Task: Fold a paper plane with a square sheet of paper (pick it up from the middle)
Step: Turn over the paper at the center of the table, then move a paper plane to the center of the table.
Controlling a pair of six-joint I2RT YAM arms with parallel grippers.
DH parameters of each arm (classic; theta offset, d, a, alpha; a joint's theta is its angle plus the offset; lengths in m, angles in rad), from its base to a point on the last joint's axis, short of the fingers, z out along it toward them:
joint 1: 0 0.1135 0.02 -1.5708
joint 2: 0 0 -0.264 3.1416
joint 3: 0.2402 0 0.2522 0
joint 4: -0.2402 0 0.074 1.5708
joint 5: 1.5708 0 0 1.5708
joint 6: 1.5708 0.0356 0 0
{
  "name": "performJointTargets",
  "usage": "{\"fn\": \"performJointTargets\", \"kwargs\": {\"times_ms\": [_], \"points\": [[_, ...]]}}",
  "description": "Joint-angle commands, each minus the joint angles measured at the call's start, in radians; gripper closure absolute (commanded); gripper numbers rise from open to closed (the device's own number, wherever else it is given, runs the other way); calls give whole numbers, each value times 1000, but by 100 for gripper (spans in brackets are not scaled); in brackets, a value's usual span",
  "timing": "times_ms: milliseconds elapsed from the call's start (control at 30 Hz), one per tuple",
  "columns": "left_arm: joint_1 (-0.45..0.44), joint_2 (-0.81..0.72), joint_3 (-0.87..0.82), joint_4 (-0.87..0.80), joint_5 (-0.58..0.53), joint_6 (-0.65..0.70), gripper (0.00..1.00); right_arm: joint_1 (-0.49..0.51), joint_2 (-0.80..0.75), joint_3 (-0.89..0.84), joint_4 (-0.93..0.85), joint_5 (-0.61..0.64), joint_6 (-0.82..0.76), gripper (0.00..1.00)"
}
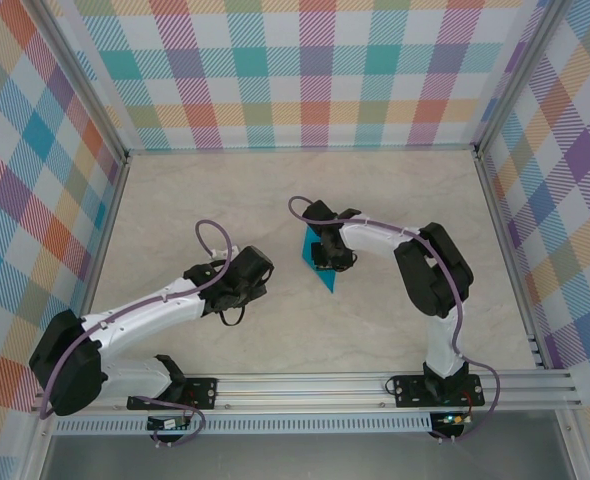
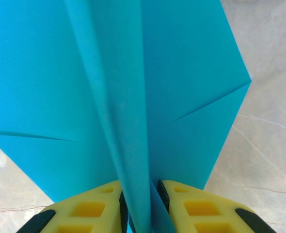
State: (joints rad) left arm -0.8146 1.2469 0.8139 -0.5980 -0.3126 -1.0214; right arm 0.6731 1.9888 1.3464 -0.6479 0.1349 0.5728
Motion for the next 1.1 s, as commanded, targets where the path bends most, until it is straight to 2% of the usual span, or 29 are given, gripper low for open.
{"fn": "performJointTargets", "kwargs": {"times_ms": [0,333,600,700,867,1067], "points": [[10,7,3,1,5,-2,64,-4,57,-58,-2,-31,35,74],[9,22,15,4,11,6,64,-1,67,-20,-53,5,41,61],[9,23,17,1,13,10,65,4,65,26,-86,5,52,60],[9,15,29,-16,-2,25,64,8,16,57,-99,-2,45,57],[9,10,62,-60,-36,47,64,7,-103,98,-135,13,19,46],[11,4,79,-76,-53,64,64,-3,-213,105,-184,50,6,42]]}}
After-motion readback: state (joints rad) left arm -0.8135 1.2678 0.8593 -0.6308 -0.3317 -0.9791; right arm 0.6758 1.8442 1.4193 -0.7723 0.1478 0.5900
